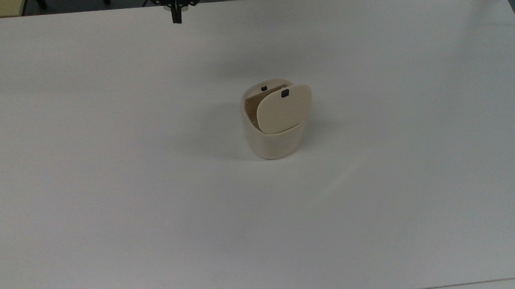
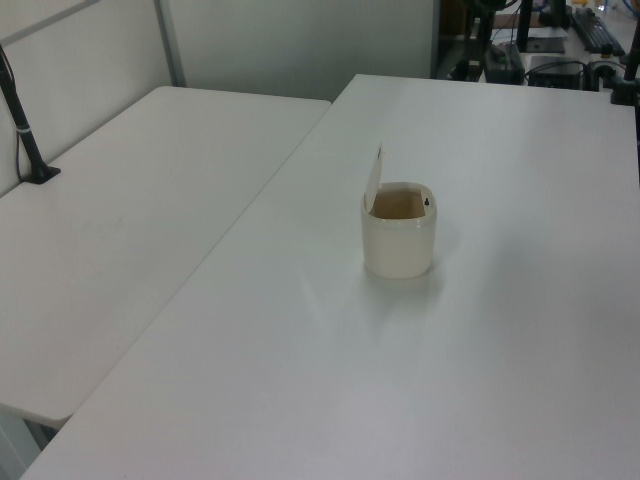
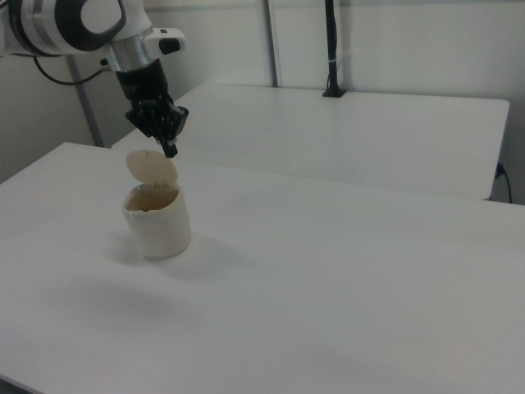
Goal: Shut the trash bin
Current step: 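Move the gripper down toward the open lid of the cream bin, then push the upright lid over with the gripper tips toward the bin opening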
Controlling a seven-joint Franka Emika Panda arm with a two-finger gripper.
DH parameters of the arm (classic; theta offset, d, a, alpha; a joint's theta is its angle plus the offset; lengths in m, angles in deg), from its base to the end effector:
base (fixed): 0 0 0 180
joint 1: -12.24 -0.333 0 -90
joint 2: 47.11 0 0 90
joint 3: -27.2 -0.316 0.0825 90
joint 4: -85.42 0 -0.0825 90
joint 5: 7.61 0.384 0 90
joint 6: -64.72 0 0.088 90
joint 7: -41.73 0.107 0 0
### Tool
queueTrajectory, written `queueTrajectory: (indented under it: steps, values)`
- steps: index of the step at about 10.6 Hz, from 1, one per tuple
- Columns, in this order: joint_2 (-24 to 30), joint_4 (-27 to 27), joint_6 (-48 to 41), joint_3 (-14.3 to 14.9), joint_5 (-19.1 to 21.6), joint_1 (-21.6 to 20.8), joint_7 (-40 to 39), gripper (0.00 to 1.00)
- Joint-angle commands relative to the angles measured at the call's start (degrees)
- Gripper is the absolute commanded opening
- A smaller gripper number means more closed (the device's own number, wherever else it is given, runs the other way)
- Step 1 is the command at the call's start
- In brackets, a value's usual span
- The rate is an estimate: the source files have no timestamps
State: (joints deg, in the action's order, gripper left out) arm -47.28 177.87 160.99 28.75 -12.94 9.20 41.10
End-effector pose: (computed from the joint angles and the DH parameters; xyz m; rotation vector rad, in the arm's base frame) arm 0.5655 0.0057 0.6129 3.0469 0.0674 0.0982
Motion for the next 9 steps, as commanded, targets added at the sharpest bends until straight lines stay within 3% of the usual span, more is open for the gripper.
queueTrajectory:
  steps: [1,5,9]
  values:
    - [-1.3,0.8,8.6,-0.4,1.9,-2.0,-0.1,0.0]
    - [-7.1,0.9,25.3,-0.4,5.5,-7.2,0.1,0.0]
    - [-10.3,0.8,28.9,-0.4,4.6,-11.7,-0.5,0.0]
